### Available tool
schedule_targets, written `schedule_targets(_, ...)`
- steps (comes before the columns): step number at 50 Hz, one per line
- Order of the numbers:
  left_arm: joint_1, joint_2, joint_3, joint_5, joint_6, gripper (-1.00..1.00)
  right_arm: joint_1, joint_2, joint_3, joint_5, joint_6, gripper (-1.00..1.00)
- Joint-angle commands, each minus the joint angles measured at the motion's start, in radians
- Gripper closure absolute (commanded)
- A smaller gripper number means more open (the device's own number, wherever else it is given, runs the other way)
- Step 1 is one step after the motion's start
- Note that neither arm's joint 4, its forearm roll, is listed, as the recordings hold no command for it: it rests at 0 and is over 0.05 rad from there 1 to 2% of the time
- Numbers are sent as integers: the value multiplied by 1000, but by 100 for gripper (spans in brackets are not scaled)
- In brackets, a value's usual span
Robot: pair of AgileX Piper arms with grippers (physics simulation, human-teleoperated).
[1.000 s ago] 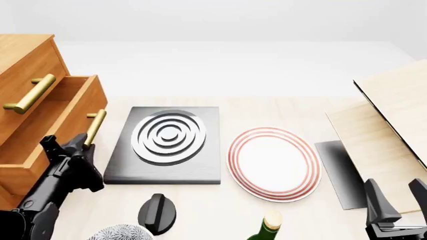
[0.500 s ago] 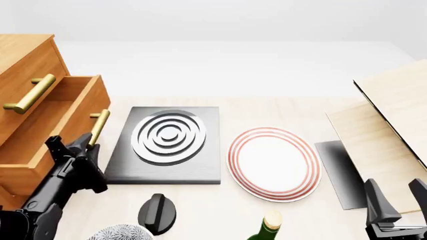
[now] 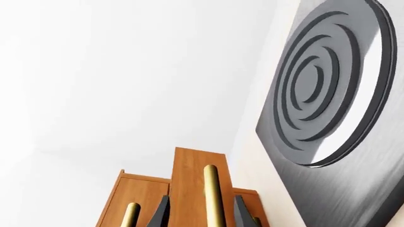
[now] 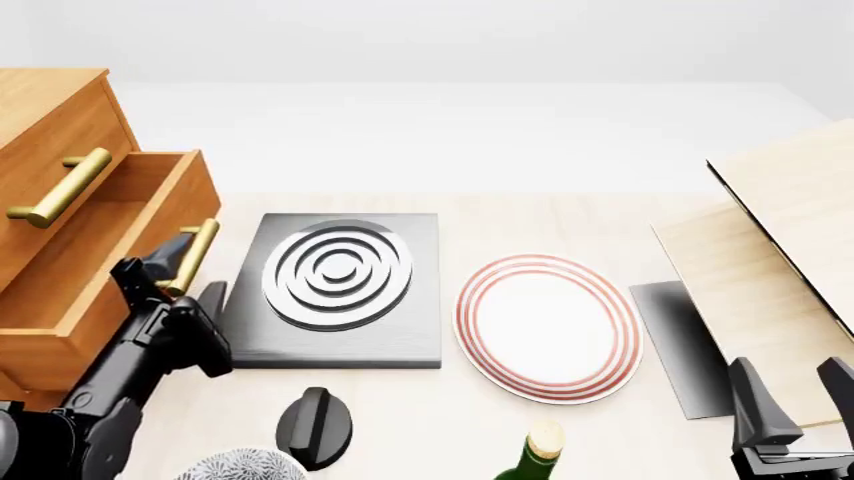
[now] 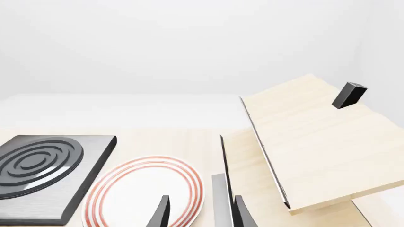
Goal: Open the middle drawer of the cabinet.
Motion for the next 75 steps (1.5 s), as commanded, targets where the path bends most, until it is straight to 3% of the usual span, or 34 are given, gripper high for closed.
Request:
schedule_targets(1, -24, -49, -10, 36, -13, -100, 0, -22, 0, 18, 2, -100)
schedule_targets(13, -64, -118, 5, 85, -24, -100, 0, -22, 0, 18, 2, -100)
schedule_targets(30, -142, -339, -34, 304, -101, -100, 0, -22, 0, 18, 2, -100)
schedule_targets(40, -192, -561, -89, 563, -203, -100, 0, -22, 0, 18, 2, -100)
schedule_targets(52, -200, -762, -120, 781, -275, -100, 0, -22, 0, 18, 2, -100)
schedule_targets(66, -193, -964, -249, 1091, -437, -100, 0, -22, 0, 18, 2, -100)
schedule_targets(75, -179, -1027, -379, 1286, -579, -100, 0, -22, 0, 18, 2, -100)
